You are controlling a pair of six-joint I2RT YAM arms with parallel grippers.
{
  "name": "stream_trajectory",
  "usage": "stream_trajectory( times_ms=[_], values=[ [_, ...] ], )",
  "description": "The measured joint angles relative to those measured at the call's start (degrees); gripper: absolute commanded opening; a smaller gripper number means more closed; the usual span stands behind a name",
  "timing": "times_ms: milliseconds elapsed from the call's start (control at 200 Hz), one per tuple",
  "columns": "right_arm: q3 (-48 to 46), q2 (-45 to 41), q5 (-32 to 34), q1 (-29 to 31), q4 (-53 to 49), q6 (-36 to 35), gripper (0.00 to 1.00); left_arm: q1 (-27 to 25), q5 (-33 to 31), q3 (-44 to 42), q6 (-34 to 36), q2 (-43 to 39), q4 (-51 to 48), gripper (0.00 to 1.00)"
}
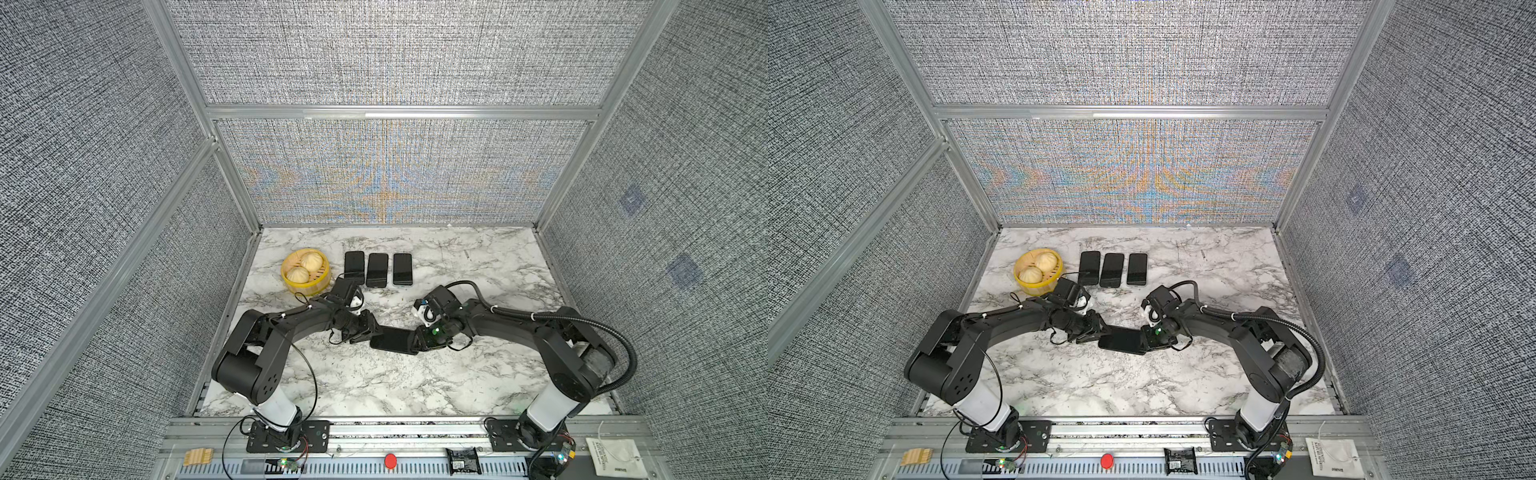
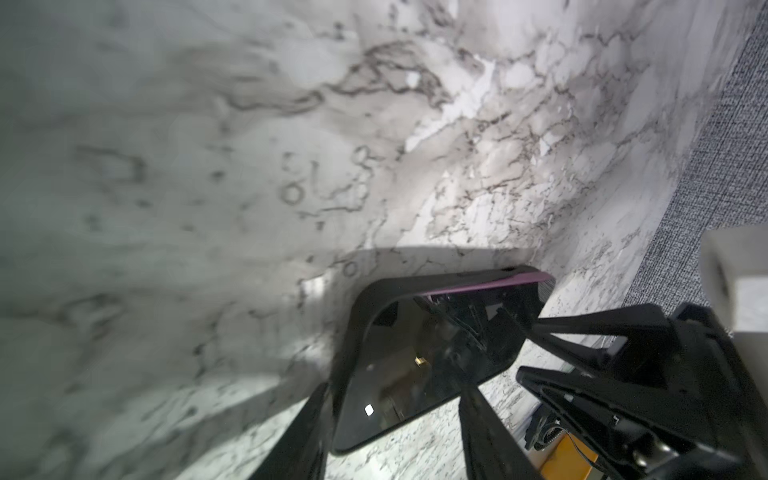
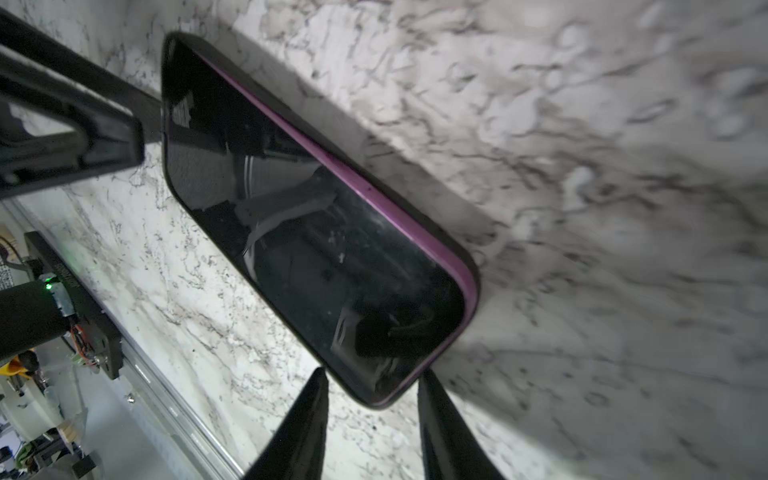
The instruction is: Put the phone into the phone case
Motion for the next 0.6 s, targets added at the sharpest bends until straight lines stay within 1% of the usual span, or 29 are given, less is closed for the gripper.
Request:
stream_trajectory(
  times_ms=[140,255,410,510,555,600],
  values=[
    [1.22,1.88,-1.16,2.62,2.25,1.88,0.38,1.81,-1.75,-1.86,0.09,-2.12,-1.81,0.52],
    [1.42,0.39,-1.38,3.08,2.12,1.84,0.37,1.97,-2.12,-3.19,-0.09,-3.19,-1.84,0.52],
    [2.58,-4.20,0.20,1.66,0.37,-2.23,0.37,1.97,-0.74,-5.95,-1.38,-5.18,-0.37,0.53],
    [3.45,-3.58,0.79,-0.92,-0.55,-4.72,0.37,2.03,-0.92,-8.35,-2.08,-8.92,-2.05,0.63],
    [4.55,-2.45,0.92,-1.77,-1.38,-5.60,0.36,2.38,-1.25,-8.61,-2.62,-10.71,-3.45,0.65],
    [5.68,-1.42,0.76,-2.05,-1.55,-6.38,0.37,2.60,-1.77,-8.55,-2.69,-11.91,-4.07,0.66]
  ],
)
